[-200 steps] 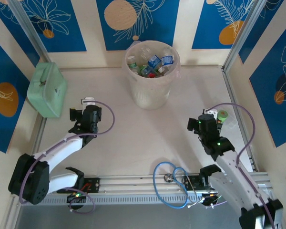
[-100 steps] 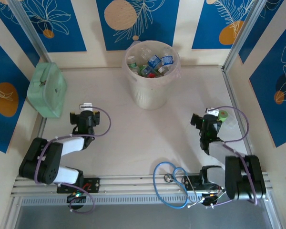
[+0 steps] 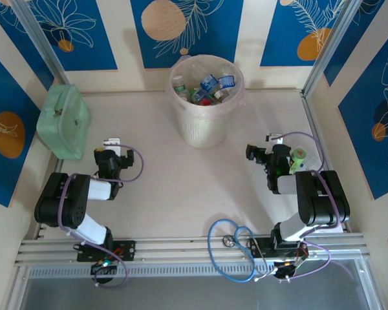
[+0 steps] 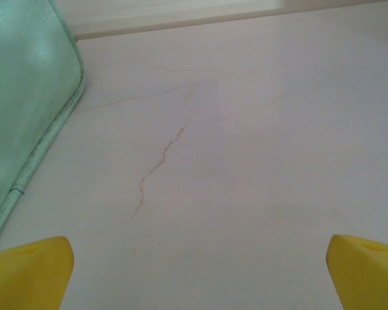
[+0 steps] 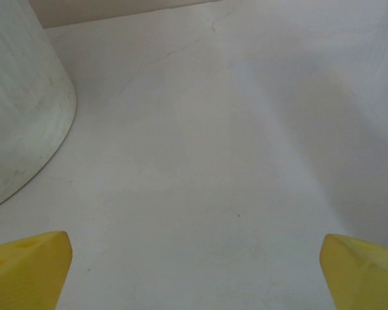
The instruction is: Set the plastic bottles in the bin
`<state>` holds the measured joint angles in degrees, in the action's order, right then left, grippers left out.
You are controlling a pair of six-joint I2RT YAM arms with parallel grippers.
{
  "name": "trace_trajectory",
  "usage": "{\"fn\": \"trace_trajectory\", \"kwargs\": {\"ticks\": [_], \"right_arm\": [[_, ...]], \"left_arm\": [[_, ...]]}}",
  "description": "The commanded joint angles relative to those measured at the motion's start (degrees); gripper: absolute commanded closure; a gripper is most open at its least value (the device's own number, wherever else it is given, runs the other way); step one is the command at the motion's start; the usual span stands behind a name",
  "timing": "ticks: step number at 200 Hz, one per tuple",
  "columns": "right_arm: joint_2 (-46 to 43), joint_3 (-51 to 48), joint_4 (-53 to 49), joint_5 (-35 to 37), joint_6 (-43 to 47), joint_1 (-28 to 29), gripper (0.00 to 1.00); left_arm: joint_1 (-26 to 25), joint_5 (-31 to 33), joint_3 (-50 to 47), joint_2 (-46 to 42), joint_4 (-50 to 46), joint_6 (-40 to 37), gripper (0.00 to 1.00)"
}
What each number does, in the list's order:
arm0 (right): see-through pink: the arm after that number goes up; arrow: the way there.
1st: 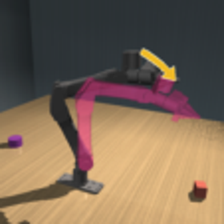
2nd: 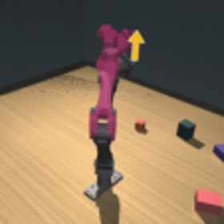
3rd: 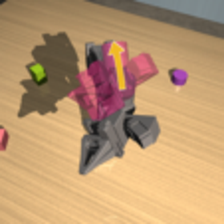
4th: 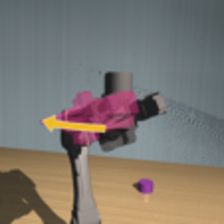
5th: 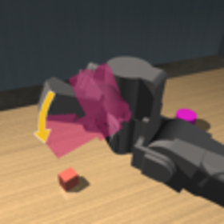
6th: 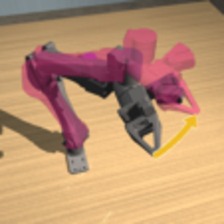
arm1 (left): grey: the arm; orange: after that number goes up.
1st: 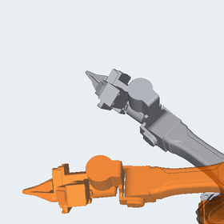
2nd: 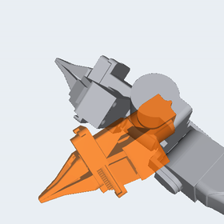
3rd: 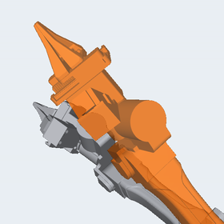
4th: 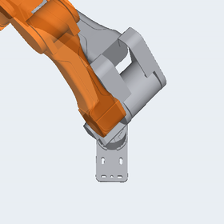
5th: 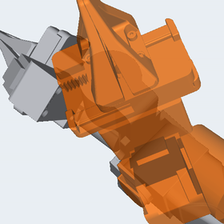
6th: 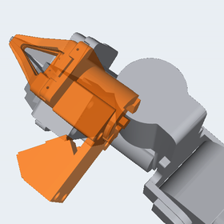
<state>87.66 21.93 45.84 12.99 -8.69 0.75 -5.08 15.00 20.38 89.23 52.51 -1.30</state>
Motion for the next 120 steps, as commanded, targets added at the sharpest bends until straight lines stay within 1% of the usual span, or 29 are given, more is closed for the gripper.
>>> {"fn": "trace_trajectory", "kwargs": {"ticks": [1, 10, 36, 50, 100, 108, 120], "right_arm": [[-0.5, 1.0, 2.2, -1.2, 1.4, 0.3, 0.01], [-0.6, 1.2, 1.7, -0.6, 1.7, 0.7, 0.01], [-0.5, 1.2, 1.9, -0.7, 1.7, 0.7, 0.01], [-0.5, 1.3, 1.7, -0.9, 1.7, 0.5, 0.01], [-0.3, 1.7, 1.1, -1.7, 1.4, 0.3, 0.01], [-0.3, 1.8, 0.7, -2.9, 1.2, -0.4, 0.01], [-0.3, 1.8, 0.8, -2.5, 1.5, -0.1, 0.01]], "left_arm": [[0.4, -2.3, -0.6, 0.7, 5.3, 0.9, 0.0], [0.0, -1.6, -0.3, 0.4, 3.9, 0.7, 0.0], [-0.6, -1.4, -0.3, 0.6, 4.6, -0.1, 0.0], [-0.7, -2.7, 0.3, 0.5, 3.5, -0.7, 0.0], [-0.7, -3.0, 0.4, 0.7, 3.4, -0.7, 0.0], [-0.7, -3.9, 0.4, 0.6, 3.3, -1.0, 0.0], [-0.7, -5.9, 0.6, 0.5, 2.8, -1.7, 0.0]]}}
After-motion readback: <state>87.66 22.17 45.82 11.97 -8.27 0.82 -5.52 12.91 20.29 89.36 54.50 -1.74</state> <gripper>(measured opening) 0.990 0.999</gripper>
